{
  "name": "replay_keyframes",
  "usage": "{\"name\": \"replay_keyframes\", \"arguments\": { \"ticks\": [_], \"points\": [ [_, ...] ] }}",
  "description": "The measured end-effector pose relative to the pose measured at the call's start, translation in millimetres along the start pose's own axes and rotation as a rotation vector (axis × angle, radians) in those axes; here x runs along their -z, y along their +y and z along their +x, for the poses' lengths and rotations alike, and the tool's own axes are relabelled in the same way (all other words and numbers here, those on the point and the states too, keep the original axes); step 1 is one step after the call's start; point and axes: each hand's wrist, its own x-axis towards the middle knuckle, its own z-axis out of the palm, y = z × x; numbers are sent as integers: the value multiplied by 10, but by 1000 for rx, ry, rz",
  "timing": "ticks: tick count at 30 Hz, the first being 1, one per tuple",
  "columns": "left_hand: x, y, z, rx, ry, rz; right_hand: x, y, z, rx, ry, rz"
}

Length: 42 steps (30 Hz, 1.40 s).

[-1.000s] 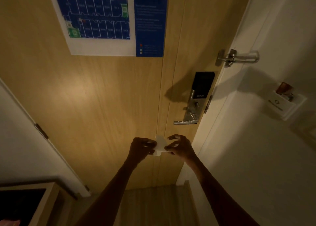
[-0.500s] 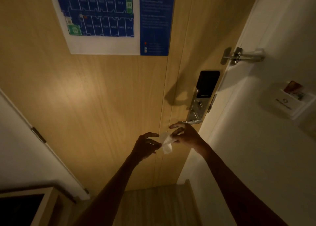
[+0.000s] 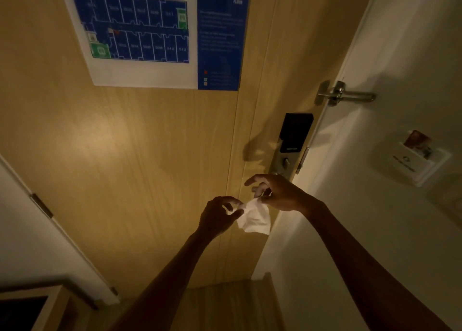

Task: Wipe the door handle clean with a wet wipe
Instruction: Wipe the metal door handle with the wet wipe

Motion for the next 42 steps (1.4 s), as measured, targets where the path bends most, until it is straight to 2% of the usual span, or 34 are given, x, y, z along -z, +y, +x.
{"name": "replay_keyframes", "arguments": {
  "ticks": [5, 12, 20, 25, 33, 38, 42],
  "points": [
    [-146, 108, 63, 22, 61, 68, 87, 283, -146, -70, 78, 21],
    [-226, 405, 271, 48, -60, -2, 177, 753, -411, -81, 179, -45],
    [-380, 627, 326, 107, 62, -103, 313, 1155, -558, -36, 291, -25],
    [-513, 742, 293, 106, 146, -5, 306, 1332, -544, -44, 312, -13],
    [-587, 692, 358, 96, 205, 112, 205, 1420, -431, -173, 532, -41],
    [-619, 667, 470, 51, 126, 92, 118, 1413, -391, -281, 644, 118],
    [-577, 558, 578, 49, 158, 113, 87, 1427, -333, -282, 696, 148]
  ]
}}
